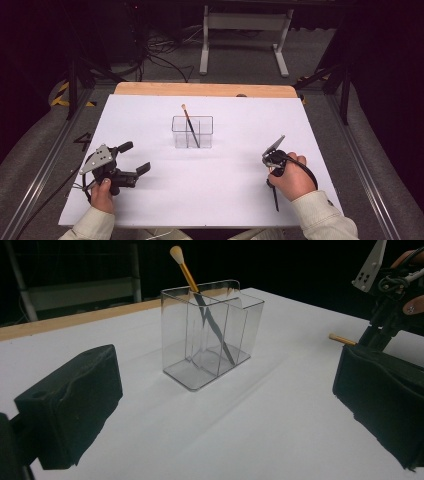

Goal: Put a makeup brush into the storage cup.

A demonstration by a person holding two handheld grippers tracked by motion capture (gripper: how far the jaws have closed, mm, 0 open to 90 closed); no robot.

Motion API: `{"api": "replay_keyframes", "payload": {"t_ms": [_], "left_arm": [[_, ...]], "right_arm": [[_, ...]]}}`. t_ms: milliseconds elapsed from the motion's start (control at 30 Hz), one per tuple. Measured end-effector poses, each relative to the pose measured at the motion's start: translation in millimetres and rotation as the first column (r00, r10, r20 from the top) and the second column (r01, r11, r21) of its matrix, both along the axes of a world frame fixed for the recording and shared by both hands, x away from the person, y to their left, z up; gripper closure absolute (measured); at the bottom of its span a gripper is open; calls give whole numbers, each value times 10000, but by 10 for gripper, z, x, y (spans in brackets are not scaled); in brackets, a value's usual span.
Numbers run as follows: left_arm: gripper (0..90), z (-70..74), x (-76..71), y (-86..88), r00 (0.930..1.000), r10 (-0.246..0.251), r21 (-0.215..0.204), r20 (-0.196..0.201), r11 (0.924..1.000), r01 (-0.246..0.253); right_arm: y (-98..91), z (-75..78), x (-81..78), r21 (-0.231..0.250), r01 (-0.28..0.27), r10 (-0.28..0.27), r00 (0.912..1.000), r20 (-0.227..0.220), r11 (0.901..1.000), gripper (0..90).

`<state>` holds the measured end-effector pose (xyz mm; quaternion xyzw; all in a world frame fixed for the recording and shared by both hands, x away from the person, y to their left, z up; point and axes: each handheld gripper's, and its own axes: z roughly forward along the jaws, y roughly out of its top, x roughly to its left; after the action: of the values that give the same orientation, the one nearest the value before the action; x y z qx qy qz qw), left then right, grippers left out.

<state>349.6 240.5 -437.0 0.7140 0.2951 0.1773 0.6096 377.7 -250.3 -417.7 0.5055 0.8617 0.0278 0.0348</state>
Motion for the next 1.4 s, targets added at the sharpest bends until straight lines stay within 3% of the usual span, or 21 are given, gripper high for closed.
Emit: {"api": "replay_keyframes", "payload": {"t_ms": [233,667,1067,1233,1400], "left_arm": [[4,1,-2,2,10000,0,-7,4,10000,0],[4,0,-6,10,10000,12,3,3,10000,-12],[4,3,-11,2,9999,0,9,100,10000,0],[4,5,-13,-13,9999,-14,127,143,9999,12],[4,5,-15,-15,9997,55,231,258,9997,-61]], "right_arm": [[-8,0,18,-72,-164,162,9997,-162,9998,830],[18,6,57,-262,-847,834,9955,-460,9961,842],[53,242,61,-15,-1071,1071,9941,199,9943,842],[57,383,51,300,-1202,1179,9905,710,9923,843],[68,560,32,715,-1336,1206,9791,1635,9884,843]]}}
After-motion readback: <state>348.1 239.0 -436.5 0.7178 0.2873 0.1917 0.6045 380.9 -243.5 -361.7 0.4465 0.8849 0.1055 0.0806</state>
